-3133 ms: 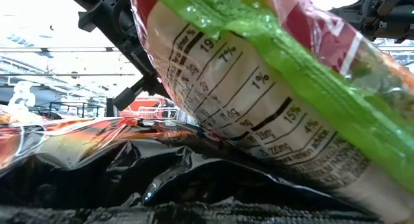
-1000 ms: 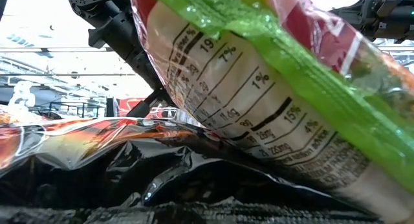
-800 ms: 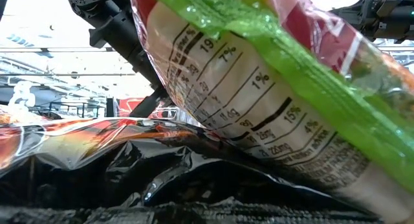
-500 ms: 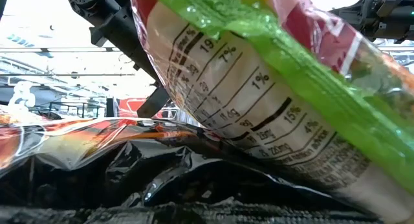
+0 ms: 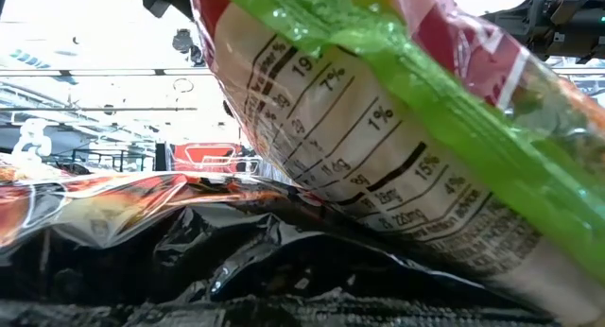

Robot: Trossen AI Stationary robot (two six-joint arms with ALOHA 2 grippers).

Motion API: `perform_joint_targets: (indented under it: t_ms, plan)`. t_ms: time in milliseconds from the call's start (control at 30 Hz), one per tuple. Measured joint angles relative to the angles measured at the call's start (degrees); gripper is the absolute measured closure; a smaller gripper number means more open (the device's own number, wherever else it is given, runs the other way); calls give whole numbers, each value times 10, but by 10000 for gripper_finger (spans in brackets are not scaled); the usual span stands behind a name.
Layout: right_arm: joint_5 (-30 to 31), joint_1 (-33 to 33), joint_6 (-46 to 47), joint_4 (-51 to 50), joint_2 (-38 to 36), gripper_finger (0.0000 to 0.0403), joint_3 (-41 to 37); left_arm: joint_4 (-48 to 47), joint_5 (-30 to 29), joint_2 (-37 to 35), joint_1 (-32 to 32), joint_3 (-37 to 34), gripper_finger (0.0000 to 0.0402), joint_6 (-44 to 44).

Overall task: Sort Maruchan noodles
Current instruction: Put the black noodle pack into the left transparent bin

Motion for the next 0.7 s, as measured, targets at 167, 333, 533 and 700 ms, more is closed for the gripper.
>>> perform_joint_targets:
  t_ms: [167, 333, 533, 700]
  plan:
    - [0, 0, 0, 0, 0, 332, 0, -32, -20, 0, -3, 32, 401, -41]
    - [0, 0, 0, 0, 0, 332, 0, -40, -29, 0, -3, 45, 401, -81]
    - [0, 0, 0, 0, 0, 332, 0, -42, -35, -1, -3, 49, 401, -100]
    - [0, 0, 0, 0, 0, 332, 0, -41, -60, -1, -3, 49, 401, -124]
